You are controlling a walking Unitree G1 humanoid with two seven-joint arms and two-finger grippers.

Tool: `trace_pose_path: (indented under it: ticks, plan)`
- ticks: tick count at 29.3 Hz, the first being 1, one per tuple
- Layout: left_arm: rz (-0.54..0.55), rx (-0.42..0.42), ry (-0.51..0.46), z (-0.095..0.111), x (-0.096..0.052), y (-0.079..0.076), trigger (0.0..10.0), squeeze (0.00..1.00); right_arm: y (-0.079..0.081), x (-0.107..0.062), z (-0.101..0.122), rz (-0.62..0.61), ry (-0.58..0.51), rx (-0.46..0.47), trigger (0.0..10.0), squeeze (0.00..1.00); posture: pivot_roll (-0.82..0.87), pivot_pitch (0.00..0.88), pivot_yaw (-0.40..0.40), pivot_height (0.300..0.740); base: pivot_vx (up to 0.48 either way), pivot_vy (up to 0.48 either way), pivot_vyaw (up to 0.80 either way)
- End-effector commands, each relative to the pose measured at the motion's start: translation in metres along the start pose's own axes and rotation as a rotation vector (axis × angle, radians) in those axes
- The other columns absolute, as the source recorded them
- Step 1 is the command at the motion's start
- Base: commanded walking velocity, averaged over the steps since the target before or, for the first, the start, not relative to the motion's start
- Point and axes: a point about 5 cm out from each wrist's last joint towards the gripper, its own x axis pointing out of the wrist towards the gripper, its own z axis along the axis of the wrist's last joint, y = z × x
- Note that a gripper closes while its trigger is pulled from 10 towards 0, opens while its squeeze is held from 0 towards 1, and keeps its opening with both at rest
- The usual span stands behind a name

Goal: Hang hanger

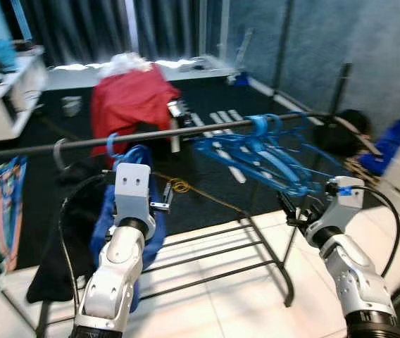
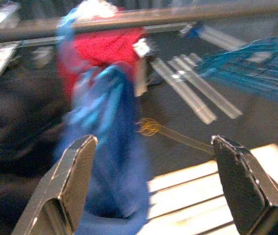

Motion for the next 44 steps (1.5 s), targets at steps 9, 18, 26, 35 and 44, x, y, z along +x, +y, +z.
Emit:
trace_pose_path:
  ticks: [9, 18, 26, 35, 44]
  plan:
    - [-0.04, 0.041, 0.1, -0.013, 0.022, -0.006, 10.0, 0.0, 0.002, -0.003, -0.001, 0.028, 0.007, -0.02, 10.0, 0.0, -0.11, 0.0, -0.022, 0.74, 0.0, 0.0, 0.79]
    - [-0.213, -0.006, 0.127, -0.017, 0.028, -0.03, 10.0, 0.0, -0.003, -0.004, -0.002, 0.0, 0.016, -0.001, 10.0, 0.0, -0.12, 0.0, -0.018, 0.74, 0.0, 0.0, 0.0]
    - [-0.092, -0.038, 0.118, -0.016, 0.037, -0.02, 10.0, 0.0, -0.004, -0.005, -0.002, 0.003, 0.017, 0.0, 10.0, 0.0, -0.12, 0.0, -0.022, 0.74, 0.0, -0.059, 0.0]
    - [-0.114, -0.048, 0.106, -0.016, 0.043, -0.023, 10.0, 0.0, -0.004, -0.004, -0.002, 0.005, 0.018, 0.002, 10.0, 0.0, -0.12, 0.0, -0.021, 0.74, 0.0, 0.0, 0.0]
    - [-0.247, -0.05, 0.081, -0.015, 0.05, -0.039, 10.0, 0.0, -0.003, -0.003, -0.003, 0.004, 0.021, 0.005, 10.0, 0.0, -0.12, 0.0, -0.019, 0.74, 0.0, 0.0, 0.0]
